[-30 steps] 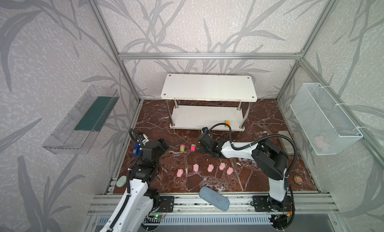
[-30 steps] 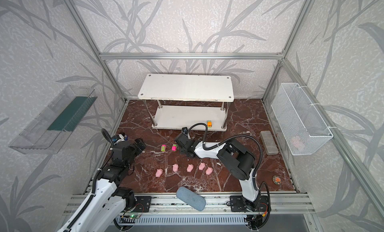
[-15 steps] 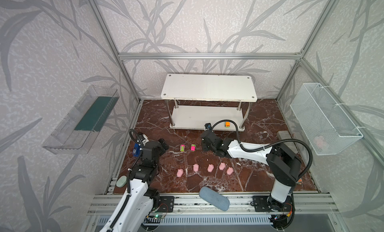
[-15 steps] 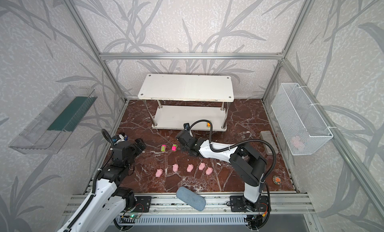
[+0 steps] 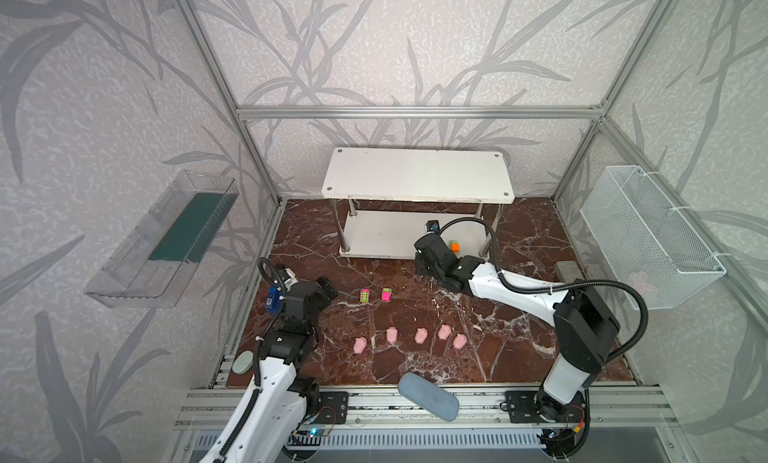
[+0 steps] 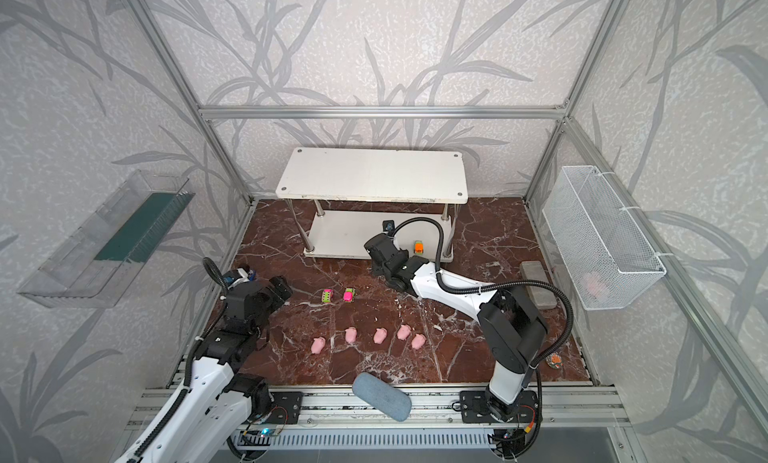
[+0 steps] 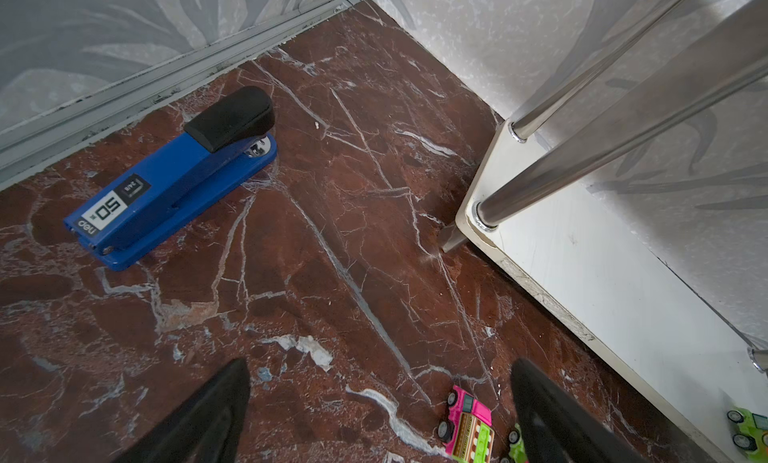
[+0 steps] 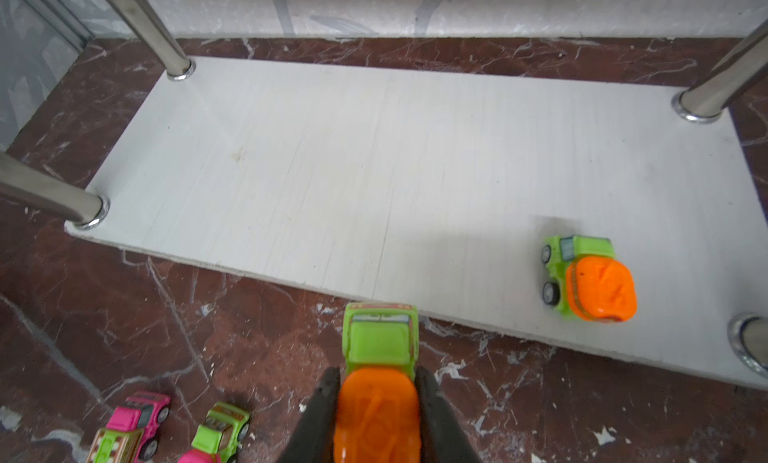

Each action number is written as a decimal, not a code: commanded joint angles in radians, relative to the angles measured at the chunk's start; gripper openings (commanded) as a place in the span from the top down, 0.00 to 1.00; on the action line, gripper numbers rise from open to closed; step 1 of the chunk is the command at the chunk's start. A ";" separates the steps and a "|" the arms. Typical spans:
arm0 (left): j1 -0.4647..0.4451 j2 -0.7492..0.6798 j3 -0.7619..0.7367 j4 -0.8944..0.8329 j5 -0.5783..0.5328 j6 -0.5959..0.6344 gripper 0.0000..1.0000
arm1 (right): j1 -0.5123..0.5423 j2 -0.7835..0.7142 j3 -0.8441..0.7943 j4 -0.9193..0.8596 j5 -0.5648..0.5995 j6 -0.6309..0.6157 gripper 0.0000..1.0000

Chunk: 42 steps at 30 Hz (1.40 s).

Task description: Place and organize the plastic toys onto the shelf

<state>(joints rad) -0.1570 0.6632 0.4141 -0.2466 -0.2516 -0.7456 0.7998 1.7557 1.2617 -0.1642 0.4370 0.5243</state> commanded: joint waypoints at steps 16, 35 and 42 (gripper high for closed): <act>-0.001 -0.005 -0.017 0.003 -0.008 -0.018 0.04 | -0.083 0.155 0.091 0.056 -0.005 -0.007 0.74; -0.001 -0.005 -0.026 0.002 -0.001 -0.024 0.04 | -0.117 0.237 0.144 0.066 -0.032 0.017 0.75; -0.001 -0.006 -0.024 0.002 0.000 -0.022 0.04 | -0.122 0.259 0.175 0.045 -0.033 0.016 0.74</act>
<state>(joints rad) -0.1570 0.6628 0.3988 -0.2466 -0.2417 -0.7551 0.6842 1.9911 1.4017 -0.1062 0.4053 0.5308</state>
